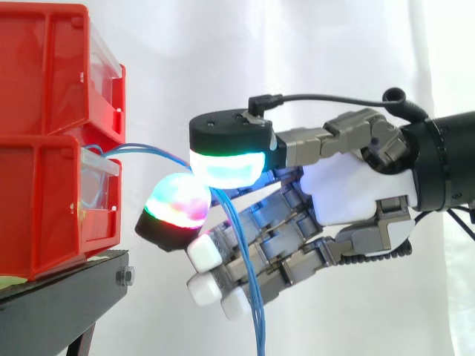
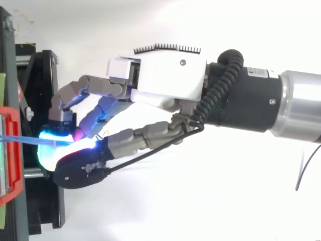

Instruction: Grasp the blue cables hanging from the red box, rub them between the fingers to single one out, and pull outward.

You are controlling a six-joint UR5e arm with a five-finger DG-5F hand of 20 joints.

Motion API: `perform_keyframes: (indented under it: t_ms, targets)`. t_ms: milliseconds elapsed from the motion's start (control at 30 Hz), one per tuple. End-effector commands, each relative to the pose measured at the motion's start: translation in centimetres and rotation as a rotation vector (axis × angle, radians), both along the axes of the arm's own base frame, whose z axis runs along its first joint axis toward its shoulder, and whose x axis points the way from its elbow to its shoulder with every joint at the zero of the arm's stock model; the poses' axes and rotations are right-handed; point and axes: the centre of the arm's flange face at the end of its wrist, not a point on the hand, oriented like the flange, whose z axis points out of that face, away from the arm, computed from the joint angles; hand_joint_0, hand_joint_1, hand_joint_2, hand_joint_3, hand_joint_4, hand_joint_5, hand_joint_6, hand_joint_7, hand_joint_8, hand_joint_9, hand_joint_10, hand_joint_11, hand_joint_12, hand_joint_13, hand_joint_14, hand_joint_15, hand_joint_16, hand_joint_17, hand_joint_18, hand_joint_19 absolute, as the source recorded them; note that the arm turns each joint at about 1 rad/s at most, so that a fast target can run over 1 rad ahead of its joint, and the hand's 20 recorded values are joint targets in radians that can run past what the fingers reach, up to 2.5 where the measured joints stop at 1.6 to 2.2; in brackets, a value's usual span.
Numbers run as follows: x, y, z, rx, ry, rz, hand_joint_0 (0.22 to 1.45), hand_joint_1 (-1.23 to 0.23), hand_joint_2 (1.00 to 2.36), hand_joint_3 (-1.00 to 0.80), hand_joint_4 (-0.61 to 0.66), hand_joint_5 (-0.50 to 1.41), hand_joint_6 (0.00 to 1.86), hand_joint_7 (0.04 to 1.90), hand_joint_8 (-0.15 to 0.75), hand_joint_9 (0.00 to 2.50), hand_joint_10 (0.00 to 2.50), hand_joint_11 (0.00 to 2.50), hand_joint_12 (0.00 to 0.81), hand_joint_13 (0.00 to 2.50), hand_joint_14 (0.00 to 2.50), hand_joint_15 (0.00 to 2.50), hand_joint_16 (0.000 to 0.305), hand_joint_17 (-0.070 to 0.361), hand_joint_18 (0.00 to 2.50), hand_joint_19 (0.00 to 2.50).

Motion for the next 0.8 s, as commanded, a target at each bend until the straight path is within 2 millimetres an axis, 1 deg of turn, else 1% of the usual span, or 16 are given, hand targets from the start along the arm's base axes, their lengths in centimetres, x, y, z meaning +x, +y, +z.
perform_keyframes:
  t_ms: [0, 100, 133, 200, 300, 433, 533, 633, 767]
  targets:
    - [-0.1, 0.0, 1.0, -0.003, 0.022, 0.0, 0.6, -0.71, 1.02, -0.23, 0.16, -0.2, 0.89, 0.9, 0.293, 0.78, 0.01, 0.41, 0.375, 0.76, 0.02, 0.46, 0.043, 0.097, 0.59, 0.46]
    - [-0.3, 0.0, 1.4, -0.005, 0.043, 0.003, 0.6, -0.74, 1.02, -0.24, 0.17, -0.2, 0.9, 0.89, 0.293, 0.78, 0.01, 0.41, 0.376, 0.76, 0.02, 0.47, 0.044, 0.099, 0.6, 0.47]
    - [-0.4, 0.0, 1.4, -0.007, 0.057, 0.005, 0.6, -0.76, 1.01, -0.28, 0.18, -0.2, 0.9, 0.88, 0.29, 0.78, 0.01, 0.42, 0.374, 0.76, 0.02, 0.48, 0.044, 0.099, 0.61, 0.48]
    - [-0.6, 0.0, 1.7, -0.009, 0.074, 0.005, 0.58, -0.77, 1.01, -0.41, 0.19, -0.19, 0.89, 0.88, 0.298, 0.8, 0.01, 0.42, 0.38, 0.77, 0.02, 0.48, 0.045, 0.101, 0.62, 0.48]
    - [-0.7, 0.0, 2.1, -0.008, 0.084, 0.004, 0.55, -0.73, 1.0, -0.49, 0.2, -0.18, 0.87, 0.89, 0.306, 0.83, 0.01, 0.41, 0.389, 0.79, 0.02, 0.48, 0.045, 0.102, 0.63, 0.48]
    - [-1.0, -0.2, 2.7, -0.011, 0.093, 0.0, 0.53, -0.67, 1.0, -0.5, 0.19, -0.17, 0.85, 0.89, 0.317, 0.87, 0.01, 0.4, 0.394, 0.81, 0.02, 0.48, 0.046, 0.104, 0.65, 0.48]
    - [-1.1, -0.6, 2.7, -0.01, 0.096, -0.007, 0.53, -0.65, 1.0, -0.5, 0.21, -0.16, 0.83, 0.89, 0.318, 0.88, 0.01, 0.41, 0.397, 0.82, 0.02, 0.48, 0.046, 0.105, 0.65, 0.49]
    - [-1.1, -1.0, 2.7, -0.013, 0.093, -0.015, 0.53, -0.64, 1.0, -0.5, 0.2, -0.16, 0.82, 0.91, 0.318, 0.89, 0.01, 0.41, 0.397, 0.82, 0.02, 0.48, 0.046, 0.104, 0.66, 0.49]
    - [-1.1, -1.4, 2.6, -0.017, 0.094, -0.036, 0.55, -0.67, 1.0, -0.48, 0.19, -0.16, 0.82, 0.96, 0.315, 0.89, 0.01, 0.41, 0.392, 0.83, 0.02, 0.48, 0.045, 0.102, 0.66, 0.49]
